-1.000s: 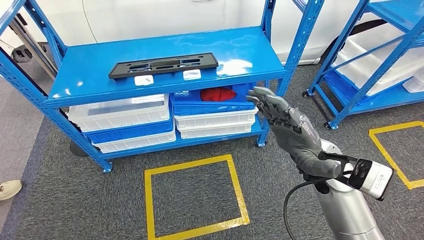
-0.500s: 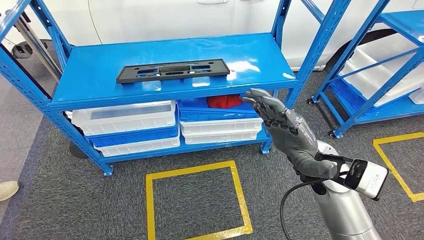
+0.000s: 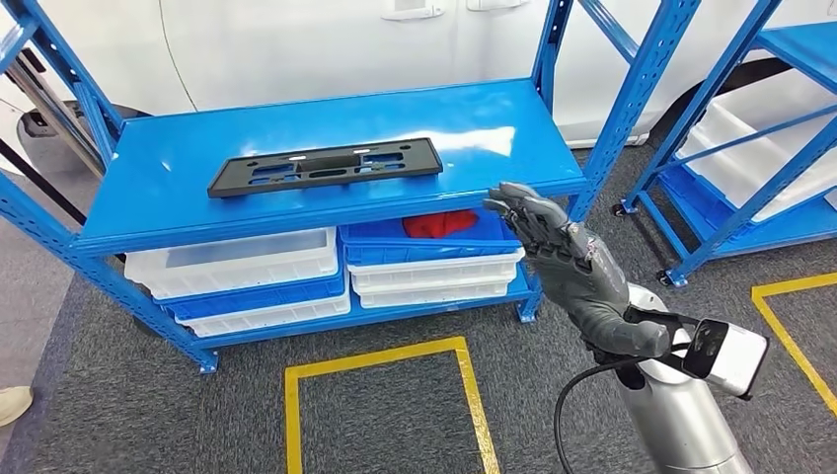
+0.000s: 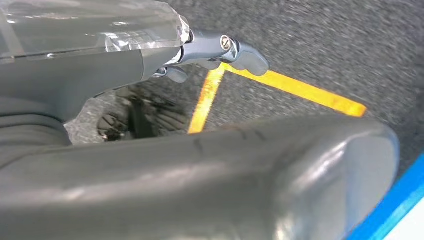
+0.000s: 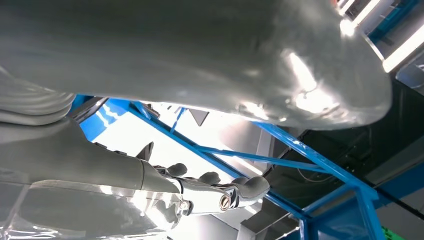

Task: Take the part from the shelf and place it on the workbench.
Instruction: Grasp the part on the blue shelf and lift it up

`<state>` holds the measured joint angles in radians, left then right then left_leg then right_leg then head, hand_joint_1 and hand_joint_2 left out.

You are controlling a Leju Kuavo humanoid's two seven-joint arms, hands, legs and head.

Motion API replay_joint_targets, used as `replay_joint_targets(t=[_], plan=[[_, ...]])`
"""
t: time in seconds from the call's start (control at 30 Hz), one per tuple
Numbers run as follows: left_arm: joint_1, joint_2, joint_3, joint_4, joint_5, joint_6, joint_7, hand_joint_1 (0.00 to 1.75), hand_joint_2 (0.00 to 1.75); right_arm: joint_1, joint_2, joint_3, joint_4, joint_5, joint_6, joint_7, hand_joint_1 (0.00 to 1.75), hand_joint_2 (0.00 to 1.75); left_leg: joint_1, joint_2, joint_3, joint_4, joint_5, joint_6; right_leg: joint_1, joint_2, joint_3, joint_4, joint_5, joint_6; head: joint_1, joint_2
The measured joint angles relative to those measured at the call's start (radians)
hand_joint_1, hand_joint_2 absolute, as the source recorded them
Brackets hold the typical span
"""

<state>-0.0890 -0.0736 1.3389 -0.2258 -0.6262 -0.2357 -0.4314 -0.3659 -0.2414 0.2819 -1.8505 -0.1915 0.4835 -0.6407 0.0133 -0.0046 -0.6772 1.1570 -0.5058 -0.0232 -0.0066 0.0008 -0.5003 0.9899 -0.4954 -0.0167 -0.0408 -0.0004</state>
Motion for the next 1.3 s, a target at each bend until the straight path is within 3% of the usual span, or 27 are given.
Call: replay_joint_targets(t=[0.07,0.1,0.2,0.23,0.3,0.37,0.4,0.43,0.47,0.5,0.57,0.6,0.63,0.67,0.73,0.8,0.87,0.9,0.93,0.97,1.07,1.1,1.13,1.23,1.3], plan=[[0.002,0.001,0.006,0.0,0.003,0.0,0.0,0.0,0.0,0.001,0.0,0.0,0.001,-0.001,0.0,0.0,0.0,0.0,-0.003,0.005,0.015,-0.105,0.095,0.011,0.002,0.001,0.019,0.003,-0.025,0.01,0.0,0.0],[0.002,0.001,0.009,0.0,0.005,0.0,0.0,0.0,0.0,0.0,0.0,0.0,0.001,-0.003,0.0,0.001,0.0,0.0,-0.005,0.007,0.017,-0.13,0.118,0.019,0.004,0.002,0.025,0.003,-0.033,0.016,0.0,0.0],[-0.001,0.0,0.012,0.0,0.008,0.0,0.001,0.0,0.0,-0.009,-0.001,0.002,-0.002,-0.008,0.0,0.006,0.0,0.0,-0.004,0.004,0.041,-0.144,0.108,0.043,0.004,0.004,0.024,0.036,-0.026,0.036,0.0,0.0],[-0.002,0.0,0.012,0.0,0.008,0.0,0.001,0.0,0.0,-0.013,-0.001,0.002,-0.002,-0.01,0.0,0.009,0.0,0.0,-0.003,0.002,0.054,-0.147,0.101,0.049,0.003,0.004,0.002,0.079,-0.018,0.04,0.0,0.0],[-0.003,0.001,0.013,0.0,0.008,0.001,0.002,0.0,0.0,-0.016,-0.001,0.002,-0.002,-0.014,0.0,0.018,0.0,0.0,-0.002,-0.001,0.08,-0.152,0.082,0.056,0.0,0.002,-0.081,0.203,-0.029,0.049,0.0,0.0],[-0.003,0.002,0.013,0.0,0.007,0.002,0.002,0.0,0.0,-0.016,-0.001,0.002,-0.002,-0.017,0.001,0.025,0.0,0.0,-0.002,-0.003,0.109,-0.153,0.057,0.059,0.0,0.002,-0.175,0.301,-0.093,0.054,0.0,0.0],[-0.003,0.002,0.013,0.0,0.007,0.002,0.002,0.0,0.0,-0.016,-0.001,0.002,-0.002,-0.018,0.001,0.028,0.0,0.0,-0.002,-0.005,0.125,-0.153,0.043,0.059,0.0,0.002,-0.206,0.314,-0.124,0.053,0.0,0.0],[-0.003,0.002,0.013,0.0,0.006,0.002,0.002,0.0,0.0,-0.016,-0.001,0.002,-0.002,-0.019,0.002,0.029,0.0,0.0,-0.003,-0.007,0.145,-0.153,0.029,0.059,0.001,0.002,-0.223,0.299,-0.138,0.049,0.0,0.0],[-0.003,0.002,0.013,0.0,0.006,0.002,0.002,0.0,0.0,-0.016,-0.002,0.002,-0.002,-0.021,0.002,0.031,0.0,0.0,-0.004,-0.009,0.166,-0.153,0.013,0.058,0.002,0.002,-0.228,0.258,-0.124,0.043,0.0,0.0],[-0.002,0.002,0.013,0.0,0.006,0.003,0.002,0.0,0.0,-0.016,-0.002,0.002,-0.002,-0.024,0.003,0.033,0.0,0.0,-0.004,-0.011,0.186,-0.154,-0.003,0.056,0.006,0.002,-0.226,0.197,-0.069,0.034,0.0,0.0],[-0.003,-0.002,0.013,0.001,0.006,0.006,0.002,0.0,0.0,-0.017,-0.002,0.002,0.001,-0.033,0.005,0.042,0.0,0.0,-0.008,-0.014,0.217,-0.154,-0.035,0.05,0.016,0.004,-0.222,0.074,0.084,0.016,0.0,0.0],[-0.003,-0.003,0.013,0.002,0.006,0.009,0.003,0.0,0.0,-0.018,-0.002,0.003,0.002,-0.04,0.007,0.051,0.0,0.0,-0.01,-0.015,0.229,-0.158,-0.049,0.046,0.02,0.007,-0.219,0.039,0.139,0.01,0.001,0.0],[-0.005,-0.004,0.013,0.002,0.007,0.011,0.003,0.0,0.0,-0.022,-0.002,0.003,0.003,-0.048,0.009,0.06,0.0,0.0,-0.012,-0.016,0.242,-0.156,-0.055,0.041,0.022,0.01,-0.214,0.023,0.159,0.006,0.0,0.0],[-0.006,-0.002,0.013,0.002,0.006,0.012,0.003,0.0,0.0,-0.028,-0.001,0.004,0.003,-0.056,0.01,0.07,0.0,0.0,-0.013,-0.017,0.249,-0.151,-0.053,0.035,0.02,0.013,-0.201,0.022,0.154,0.003,0.001,0.0],[-0.011,0.002,0.013,0.002,-0.001,0.014,0.004,0.0,0.0,-0.04,-0.001,0.004,0.002,-0.067,0.008,0.085,0.0,0.0,-0.013,-0.013,0.236,-0.084,-0.032,0.025,0.015,0.011,-0.168,0.015,0.137,-0.006,0.0,0.0],[-0.016,0.004,0.012,0.002,-0.011,0.02,0.007,0.0,0.0,-0.046,-0.001,0.004,0.0,-0.073,0.003,0.093,0.0,0.0,-0.011,-0.009,0.17,0.033,-0.044,0.017,0.012,0.007,-0.14,0.013,0.118,-0.014,0.0,0.0],[-0.016,0.004,0.011,0.002,-0.019,0.03,0.012,0.0,0.0,-0.046,-0.002,0.005,0.0,-0.078,-0.001,0.095,0.0,0.0,-0.008,-0.007,0.093,0.121,-0.119,0.01,0.011,0.008,-0.119,0.013,0.096,-0.017,0.0,0.0],[-0.015,0.005,0.011,0.002,-0.021,0.034,0.014,0.0,0.0,-0.044,-0.002,0.005,0.0,-0.08,-0.002,0.096,0.0,0.0,-0.007,-0.005,0.064,0.134,-0.155,0.007,0.01,0.009,-0.106,0.013,0.084,-0.017,0.0,0.0],[-0.014,0.005,0.011,0.002,-0.023,0.037,0.015,0.0,0.0,-0.043,-0.002,0.005,0.0,-0.081,-0.002,0.096,0.0,0.0,-0.006,-0.004,0.047,0.121,-0.168,0.005,0.01,0.011,-0.093,0.013,0.072,-0.016,0.0,0.0],[-0.014,0.005,0.011,0.002,-0.023,0.038,0.016,0.0,0.0,-0.041,-0.002,0.005,0.0,-0.082,-0.002,0.096,0.0,0.0,-0.005,-0.003,0.041,0.083,-0.148,0.006,0.01,0.012,-0.078,0.013,0.061,-0.014,0.0,0.0],[-0.011,0.006,0.01,0.002,-0.025,0.038,0.018,0.0,0.0,-0.038,-0.002,0.005,0.001,-0.082,-0.003,0.096,0.0,0.0,-0.006,-0.002,0.046,-0.089,0.035,0.016,0.012,0.014,-0.045,0.017,0.03,-0.005,0.0,0.0],[-0.01,0.006,0.01,0.002,-0.026,0.039,0.018,0.0,0.0,-0.037,-0.003,0.005,0.001,-0.082,-0.003,0.097,0.0,0.0,-0.007,-0.001,0.047,-0.121,0.079,0.021,0.013,0.015,-0.042,0.019,0.022,0.001,0.0,0.0],[-0.009,0.006,0.01,0.003,-0.028,0.042,0.019,0.0,0.0,-0.035,-0.004,0.005,0.002,-0.082,-0.004,0.097,0.0,0.0,-0.009,-0.001,0.045,-0.133,0.098,0.027,0.013,0.016,-0.042,0.02,0.017,0.006,0.001,0.0],[-0.011,0.005,0.009,0.003,-0.03,0.056,0.021,0.0,0.0,-0.017,-0.012,0.006,0.004,-0.083,-0.008,0.082,0.0,0.0,-0.006,-0.002,0.055,-0.141,0.101,0.042,0.012,0.015,-0.041,0.029,-0.003,0.024,0.0,0.0],[-0.012,0.005,0.009,0.003,-0.03,0.065,0.022,0.0,0.0,0.007,-0.018,0.006,0.013,-0.08,-0.014,0.064,0.0,0.0,-0.002,-0.002,0.066,-0.15,0.099,0.05,0.008,0.012,-0.075,0.105,-0.047,0.037,0.001,0.0]])
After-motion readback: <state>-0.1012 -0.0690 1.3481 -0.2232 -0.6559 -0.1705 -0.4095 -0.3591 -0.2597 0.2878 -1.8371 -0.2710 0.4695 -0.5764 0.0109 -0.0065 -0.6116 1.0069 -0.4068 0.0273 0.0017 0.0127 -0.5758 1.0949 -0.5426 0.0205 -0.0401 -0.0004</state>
